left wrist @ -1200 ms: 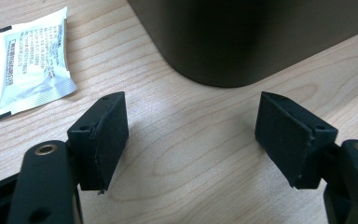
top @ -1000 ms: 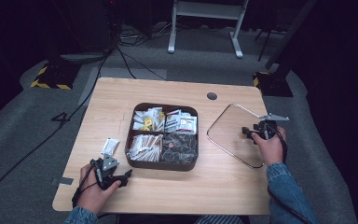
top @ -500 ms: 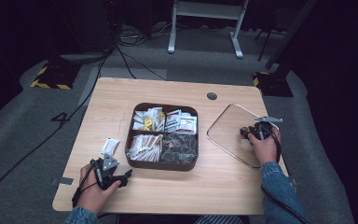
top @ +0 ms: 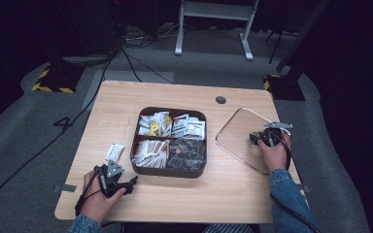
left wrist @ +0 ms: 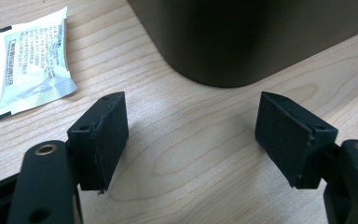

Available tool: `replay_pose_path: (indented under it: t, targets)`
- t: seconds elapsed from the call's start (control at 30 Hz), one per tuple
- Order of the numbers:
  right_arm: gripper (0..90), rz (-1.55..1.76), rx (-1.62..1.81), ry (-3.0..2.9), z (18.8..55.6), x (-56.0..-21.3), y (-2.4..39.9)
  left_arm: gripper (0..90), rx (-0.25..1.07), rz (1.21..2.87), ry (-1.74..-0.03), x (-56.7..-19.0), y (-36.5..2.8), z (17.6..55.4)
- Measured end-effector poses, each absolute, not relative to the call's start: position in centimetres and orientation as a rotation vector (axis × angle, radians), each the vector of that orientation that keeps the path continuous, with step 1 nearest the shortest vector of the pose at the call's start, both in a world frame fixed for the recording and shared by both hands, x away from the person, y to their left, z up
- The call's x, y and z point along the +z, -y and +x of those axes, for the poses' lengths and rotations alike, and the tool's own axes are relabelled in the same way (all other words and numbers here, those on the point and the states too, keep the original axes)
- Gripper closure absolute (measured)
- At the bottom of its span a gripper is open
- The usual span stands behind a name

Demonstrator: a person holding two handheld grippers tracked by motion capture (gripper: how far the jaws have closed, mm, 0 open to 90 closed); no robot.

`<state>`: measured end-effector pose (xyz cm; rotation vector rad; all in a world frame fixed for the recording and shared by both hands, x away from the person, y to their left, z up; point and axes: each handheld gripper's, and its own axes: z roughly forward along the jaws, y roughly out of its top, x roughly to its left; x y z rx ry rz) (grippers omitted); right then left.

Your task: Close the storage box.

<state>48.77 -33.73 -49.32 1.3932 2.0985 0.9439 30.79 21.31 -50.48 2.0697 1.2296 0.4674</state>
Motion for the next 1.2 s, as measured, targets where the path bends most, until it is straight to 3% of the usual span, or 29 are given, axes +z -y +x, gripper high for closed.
replay_pose_path:
  t: [0.43, 1.2]
  targets:
    - [58.9, 1.372, 0.954, -2.133, 48.5, -48.4, 33.7, 26.2, 0.467, 2.069, -1.230, -50.5, -21.3, 30.8]
    - [58.9, 1.253, 1.095, -2.114, 46.8, -41.6, 32.6, 26.2, 0.468, 2.070, -1.229, -50.5, -21.3, 30.8]
